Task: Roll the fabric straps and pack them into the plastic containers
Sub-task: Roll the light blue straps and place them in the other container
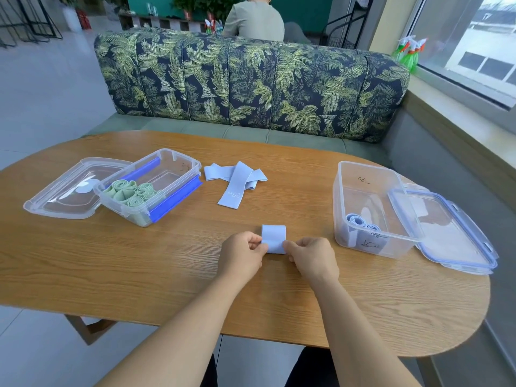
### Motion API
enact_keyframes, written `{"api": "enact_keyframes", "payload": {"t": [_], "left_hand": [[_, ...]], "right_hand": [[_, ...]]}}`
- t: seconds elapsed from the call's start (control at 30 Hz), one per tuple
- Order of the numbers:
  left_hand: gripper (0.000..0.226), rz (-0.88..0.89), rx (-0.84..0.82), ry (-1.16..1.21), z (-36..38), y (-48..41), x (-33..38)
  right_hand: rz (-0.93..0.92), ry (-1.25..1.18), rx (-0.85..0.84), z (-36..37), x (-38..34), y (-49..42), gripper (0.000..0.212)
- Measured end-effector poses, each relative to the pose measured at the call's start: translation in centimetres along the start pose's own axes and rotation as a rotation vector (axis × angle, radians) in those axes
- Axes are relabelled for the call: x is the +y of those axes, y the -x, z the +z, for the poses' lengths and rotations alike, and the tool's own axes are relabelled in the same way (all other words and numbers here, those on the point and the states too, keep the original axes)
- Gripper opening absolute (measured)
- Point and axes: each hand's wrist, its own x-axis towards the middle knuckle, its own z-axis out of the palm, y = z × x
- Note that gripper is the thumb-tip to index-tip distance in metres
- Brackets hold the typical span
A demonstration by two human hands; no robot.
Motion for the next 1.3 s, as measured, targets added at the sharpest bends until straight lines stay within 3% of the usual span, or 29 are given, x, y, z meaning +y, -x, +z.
{"api": "enact_keyframes", "payload": {"t": [0.13,0.37,0.6,1.13,1.3], "left_hand": [[0.002,-0.031,0.000,-0.026,-0.1,-0.5,0.5],[0.022,-0.092,0.035,-0.041,0.2,-0.3,1.2],[0.014,-0.147,0.009,0.019,-0.4,1.5,1.2],[0.021,-0.048,-0.027,-0.123,-0.5,7.9,-0.4],[0.014,0.068,0.041,-0.190,-0.1,7.9,-0.3]], "right_hand": [[-0.027,0.040,0.001,0.2,0.1,0.3,0.019],[-0.036,0.044,0.020,0.5,-0.4,0.1,0.018],[-0.076,0.049,0.011,0.2,0.6,1.9,0.024],[-0.094,0.055,-0.006,-1.0,4.6,7.5,0.027],[-0.066,0.054,-0.024,-1.2,4.2,6.9,0.023]]}}
